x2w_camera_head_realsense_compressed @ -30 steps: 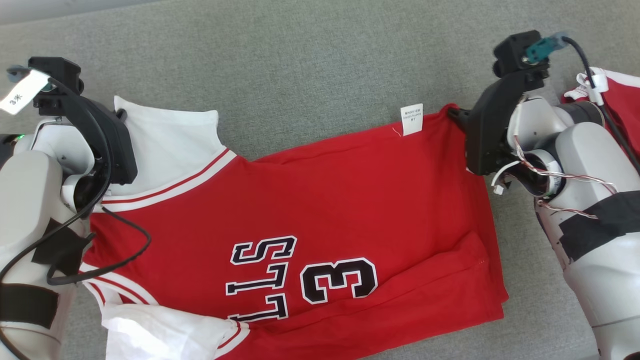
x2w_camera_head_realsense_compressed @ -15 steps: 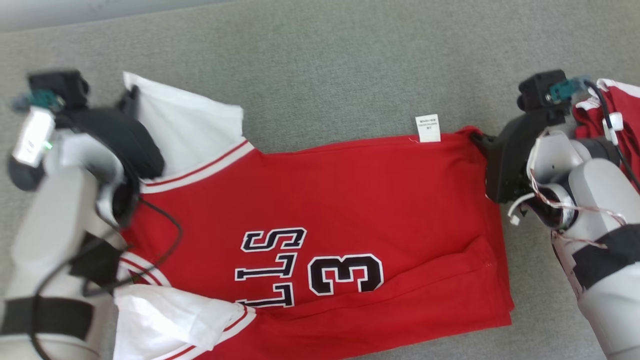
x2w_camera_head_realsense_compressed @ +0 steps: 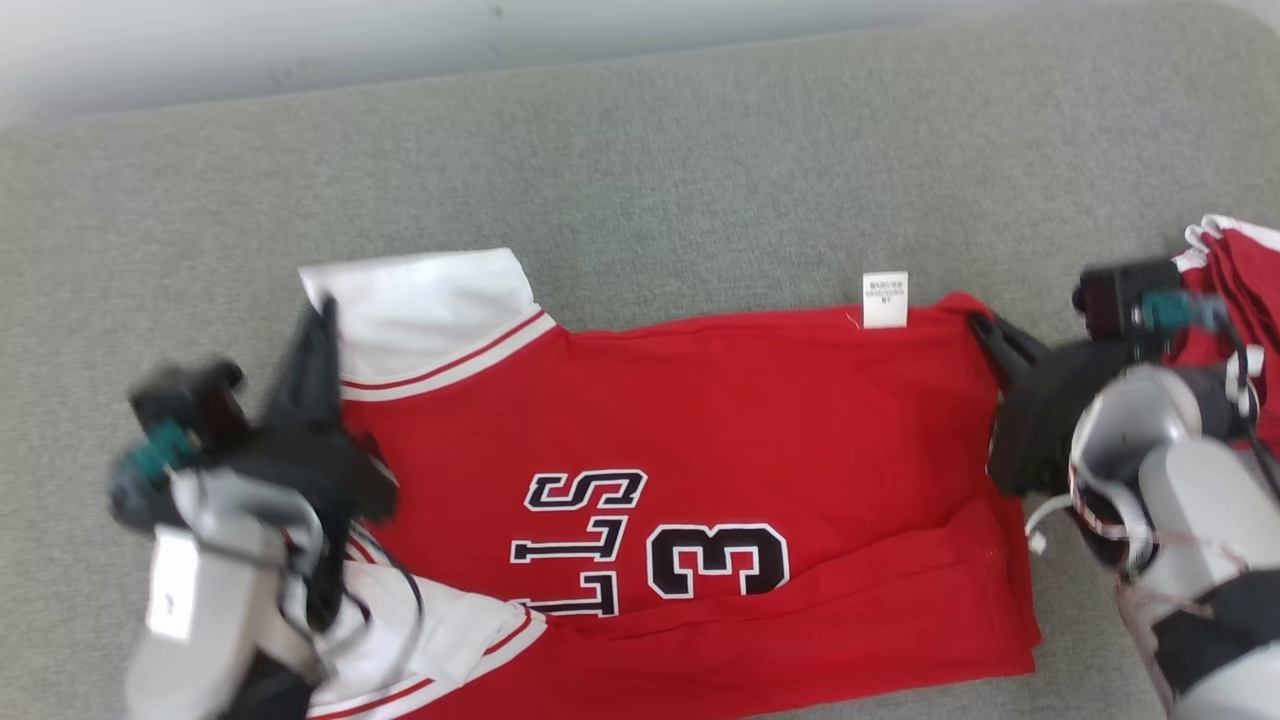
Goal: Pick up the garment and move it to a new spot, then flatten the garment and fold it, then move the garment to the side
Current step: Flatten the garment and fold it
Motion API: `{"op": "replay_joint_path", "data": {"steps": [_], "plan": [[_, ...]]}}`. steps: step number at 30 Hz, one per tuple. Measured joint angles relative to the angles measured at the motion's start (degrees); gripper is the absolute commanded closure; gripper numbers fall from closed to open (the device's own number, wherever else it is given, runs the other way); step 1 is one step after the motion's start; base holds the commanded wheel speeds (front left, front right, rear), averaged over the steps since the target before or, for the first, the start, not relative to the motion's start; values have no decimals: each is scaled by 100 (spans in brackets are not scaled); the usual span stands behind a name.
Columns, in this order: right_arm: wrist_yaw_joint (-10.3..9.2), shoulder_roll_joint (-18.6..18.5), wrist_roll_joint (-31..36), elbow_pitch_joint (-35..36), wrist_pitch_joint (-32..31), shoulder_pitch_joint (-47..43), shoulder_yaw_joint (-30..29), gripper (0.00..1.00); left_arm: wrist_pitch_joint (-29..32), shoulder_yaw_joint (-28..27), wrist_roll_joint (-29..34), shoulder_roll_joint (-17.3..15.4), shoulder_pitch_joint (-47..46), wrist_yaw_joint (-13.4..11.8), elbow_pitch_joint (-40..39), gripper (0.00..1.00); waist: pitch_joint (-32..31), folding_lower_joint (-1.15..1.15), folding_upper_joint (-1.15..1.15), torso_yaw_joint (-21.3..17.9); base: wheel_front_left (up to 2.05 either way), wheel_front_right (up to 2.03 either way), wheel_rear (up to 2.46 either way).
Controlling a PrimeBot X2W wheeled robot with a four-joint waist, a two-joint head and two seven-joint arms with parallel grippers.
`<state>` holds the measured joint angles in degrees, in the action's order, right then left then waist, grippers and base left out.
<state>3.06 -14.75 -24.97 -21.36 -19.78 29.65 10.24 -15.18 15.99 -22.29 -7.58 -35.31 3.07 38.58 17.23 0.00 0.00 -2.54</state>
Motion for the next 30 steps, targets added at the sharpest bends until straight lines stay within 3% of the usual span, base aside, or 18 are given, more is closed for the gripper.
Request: {"op": "replay_joint_path", "data": {"steps": [7, 16, 30], "plan": [[-301, 4, 196, 356, 861, -721, -172, 100, 9, 86, 29, 86, 1135, 5, -964, 100, -213, 0, 0, 131, 0, 0, 0], [-414, 7, 408, 621, 1455, -1180, -165, 100, 35, -142, 181, 33, 2197, -37, -2662, 100, -315, 0, 0, 221, 0, 0, 0], [-442, -194, 608, 576, 1700, -1428, -107, 100, 35, -259, 216, 199, 3165, -45, -3386, 100, -317, 0, 0, 383, 0, 0, 0]]}}
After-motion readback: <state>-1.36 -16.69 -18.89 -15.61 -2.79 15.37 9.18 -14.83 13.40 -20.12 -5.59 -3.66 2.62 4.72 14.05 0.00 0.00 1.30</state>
